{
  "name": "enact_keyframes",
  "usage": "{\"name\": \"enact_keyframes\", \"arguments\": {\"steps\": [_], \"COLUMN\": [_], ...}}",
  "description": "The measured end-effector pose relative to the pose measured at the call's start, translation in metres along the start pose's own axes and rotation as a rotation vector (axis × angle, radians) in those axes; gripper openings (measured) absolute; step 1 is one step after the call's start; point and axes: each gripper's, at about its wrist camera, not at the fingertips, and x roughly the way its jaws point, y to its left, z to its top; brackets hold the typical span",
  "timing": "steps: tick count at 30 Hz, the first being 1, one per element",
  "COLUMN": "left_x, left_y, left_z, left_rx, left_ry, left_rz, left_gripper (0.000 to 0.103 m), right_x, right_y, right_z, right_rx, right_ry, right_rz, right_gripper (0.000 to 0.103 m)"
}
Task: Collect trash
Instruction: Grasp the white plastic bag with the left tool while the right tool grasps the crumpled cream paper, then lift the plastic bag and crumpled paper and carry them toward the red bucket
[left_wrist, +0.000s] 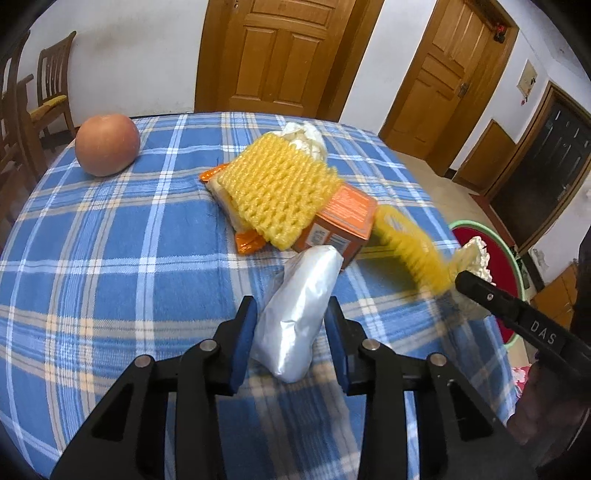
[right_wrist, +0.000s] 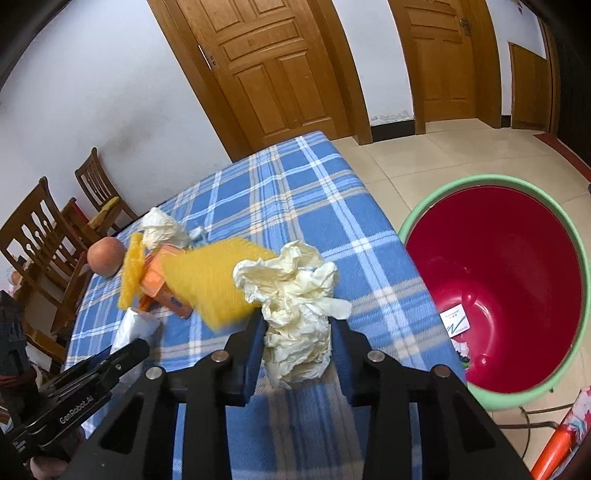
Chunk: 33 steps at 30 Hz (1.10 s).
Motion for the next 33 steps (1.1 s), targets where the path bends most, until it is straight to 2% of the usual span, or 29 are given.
{"name": "enact_keyframes", "arguments": {"steps": [10,19,33], "left_x": [-0.031,-0.05,-0.045], "left_y": [-0.013,-0.034,-0.086], "left_z": [-0.006,-0.003,0.004], "left_rx": [0.004,0.048,0.136], "left_ry": [-0.038,-0.077,-0.069], "left_rz": [-0.027,-0.064,-0.132], "left_gripper": [0.037,0.037,0.037], "right_x": [-0.033,-0.06,-0.089], "right_y": [0.012,0.012,-0.029], "right_z": [-0.014,-0.02,-0.019], "right_rx": [-0.017,-0.02,0.051], "right_ry": [-0.035,-0.08,-0.142], "right_rz": [0.034,0.044,0.004], "right_gripper": [0.037,0.037,0.037]}}
